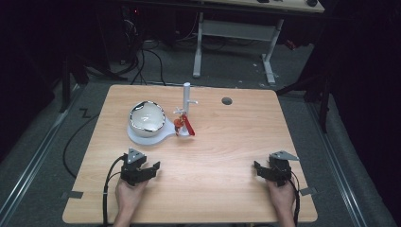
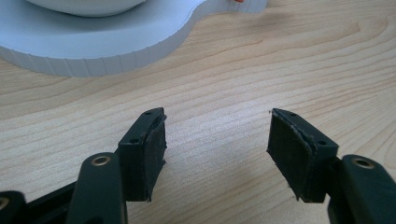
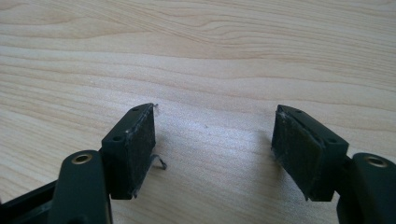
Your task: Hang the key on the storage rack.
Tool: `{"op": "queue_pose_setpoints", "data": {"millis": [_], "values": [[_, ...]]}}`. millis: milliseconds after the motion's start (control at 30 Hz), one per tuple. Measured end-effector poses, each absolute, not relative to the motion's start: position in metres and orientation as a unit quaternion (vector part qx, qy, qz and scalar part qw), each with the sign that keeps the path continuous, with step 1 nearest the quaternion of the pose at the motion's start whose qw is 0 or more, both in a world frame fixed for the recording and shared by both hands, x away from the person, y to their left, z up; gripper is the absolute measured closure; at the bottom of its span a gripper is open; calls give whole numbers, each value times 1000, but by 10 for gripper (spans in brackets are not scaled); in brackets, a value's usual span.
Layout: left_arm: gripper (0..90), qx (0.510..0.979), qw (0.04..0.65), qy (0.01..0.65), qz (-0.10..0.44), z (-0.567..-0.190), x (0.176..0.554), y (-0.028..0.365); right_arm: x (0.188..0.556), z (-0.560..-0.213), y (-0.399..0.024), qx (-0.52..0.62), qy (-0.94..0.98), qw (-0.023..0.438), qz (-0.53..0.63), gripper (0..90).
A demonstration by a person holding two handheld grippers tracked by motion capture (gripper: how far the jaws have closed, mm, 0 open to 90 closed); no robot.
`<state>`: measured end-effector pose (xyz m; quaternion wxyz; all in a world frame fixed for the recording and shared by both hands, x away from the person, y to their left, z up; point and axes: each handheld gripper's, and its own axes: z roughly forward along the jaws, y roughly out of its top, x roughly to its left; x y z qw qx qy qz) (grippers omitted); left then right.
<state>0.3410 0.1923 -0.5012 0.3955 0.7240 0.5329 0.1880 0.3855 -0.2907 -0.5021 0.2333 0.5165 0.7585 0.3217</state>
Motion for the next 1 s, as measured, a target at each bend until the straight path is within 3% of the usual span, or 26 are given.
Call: {"op": "queue_pose_setpoints", "data": {"millis": [600,1000], "values": [[363,728,373,538,207,-507,345,189,385,-502,-291,517,758,233,322,308],[257,748,341,522,226,-508,345,179,385,-502,-291,517,758,233,322,308]]}}
